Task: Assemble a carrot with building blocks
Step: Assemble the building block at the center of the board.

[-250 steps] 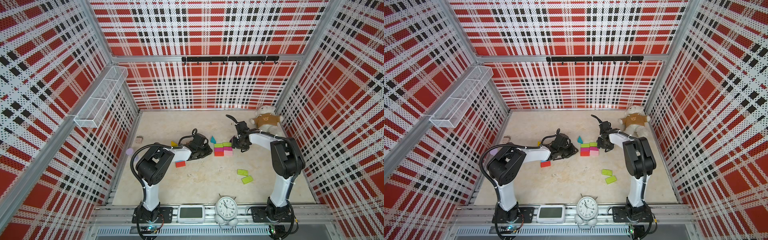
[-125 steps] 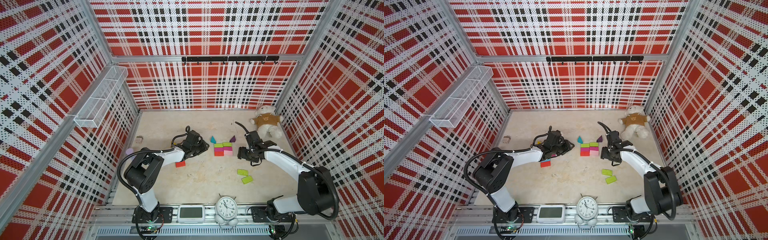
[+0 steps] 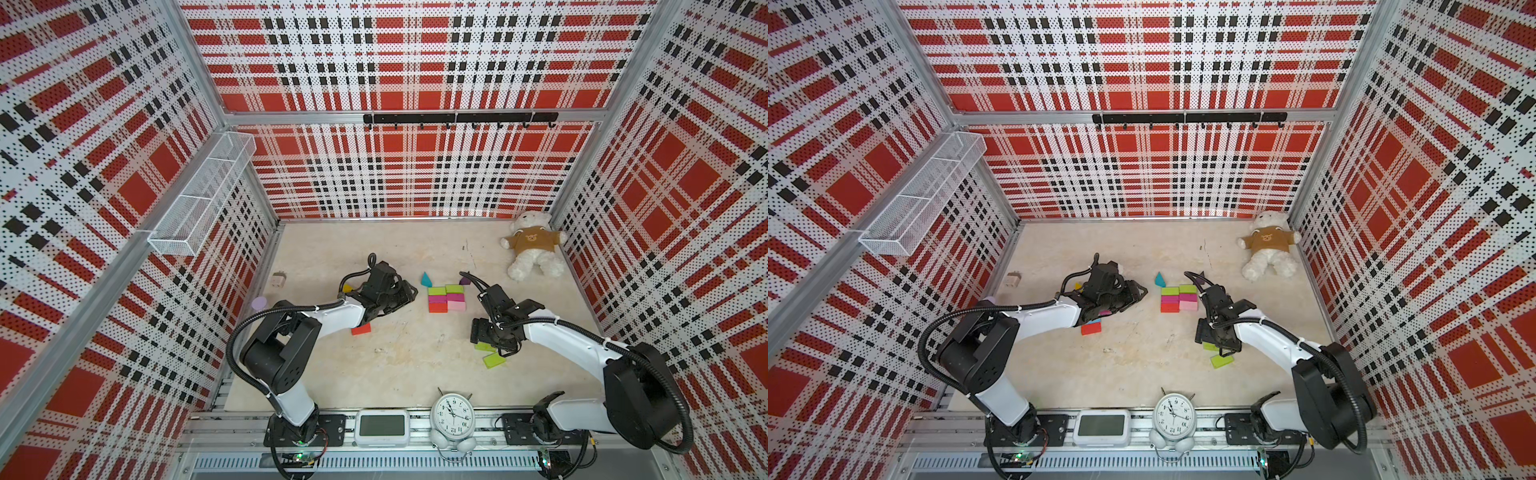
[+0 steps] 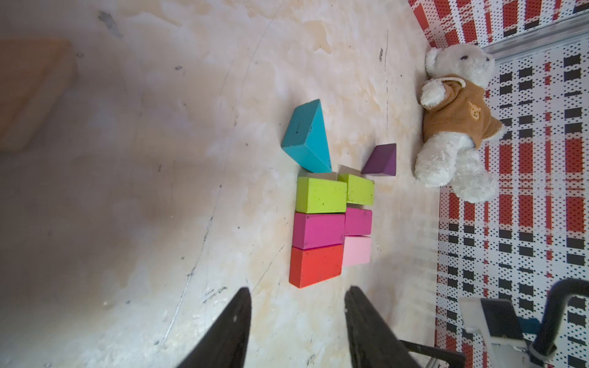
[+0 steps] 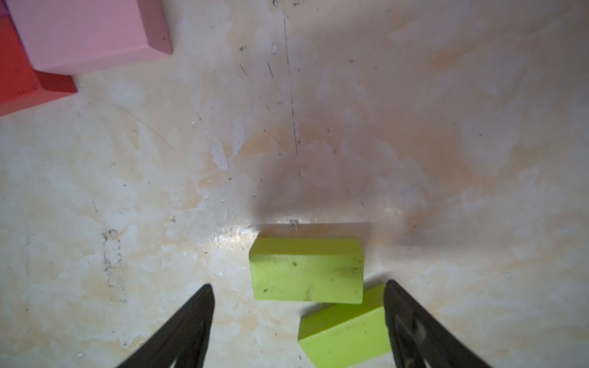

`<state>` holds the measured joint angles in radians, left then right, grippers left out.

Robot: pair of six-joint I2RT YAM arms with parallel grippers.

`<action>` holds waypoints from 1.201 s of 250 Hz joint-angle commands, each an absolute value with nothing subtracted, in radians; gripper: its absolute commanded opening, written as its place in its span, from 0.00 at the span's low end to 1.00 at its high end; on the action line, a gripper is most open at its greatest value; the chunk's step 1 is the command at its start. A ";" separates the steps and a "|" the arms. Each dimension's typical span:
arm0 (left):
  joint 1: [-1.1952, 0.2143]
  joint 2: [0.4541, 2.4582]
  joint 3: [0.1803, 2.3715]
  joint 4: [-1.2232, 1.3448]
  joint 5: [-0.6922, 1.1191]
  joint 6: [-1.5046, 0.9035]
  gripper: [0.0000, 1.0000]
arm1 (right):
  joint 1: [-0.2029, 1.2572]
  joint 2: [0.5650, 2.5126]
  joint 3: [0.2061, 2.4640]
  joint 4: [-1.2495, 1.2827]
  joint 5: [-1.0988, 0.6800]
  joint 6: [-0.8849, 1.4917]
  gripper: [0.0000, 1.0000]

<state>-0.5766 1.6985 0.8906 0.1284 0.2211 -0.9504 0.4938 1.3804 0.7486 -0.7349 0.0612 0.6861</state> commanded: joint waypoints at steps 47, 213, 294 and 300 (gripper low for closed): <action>-0.576 1.684 0.879 0.155 0.216 -0.953 0.51 | 0.511 1.468 0.767 -0.695 0.090 0.701 0.73; -0.538 1.694 0.895 0.149 0.252 -0.947 0.50 | 0.558 1.544 0.876 -0.674 0.124 0.681 0.52; -0.525 1.683 0.901 0.143 0.242 -0.942 0.50 | 0.657 1.624 0.960 -0.683 0.155 0.722 0.53; -0.523 1.681 0.903 0.143 0.244 -0.942 0.50 | 0.661 1.633 0.966 -0.683 0.155 0.726 0.53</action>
<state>-0.5350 1.6993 0.8906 0.1413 0.2501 -0.9485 0.6353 1.5982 0.9180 -0.6899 0.1242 0.6964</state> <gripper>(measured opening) 0.502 0.608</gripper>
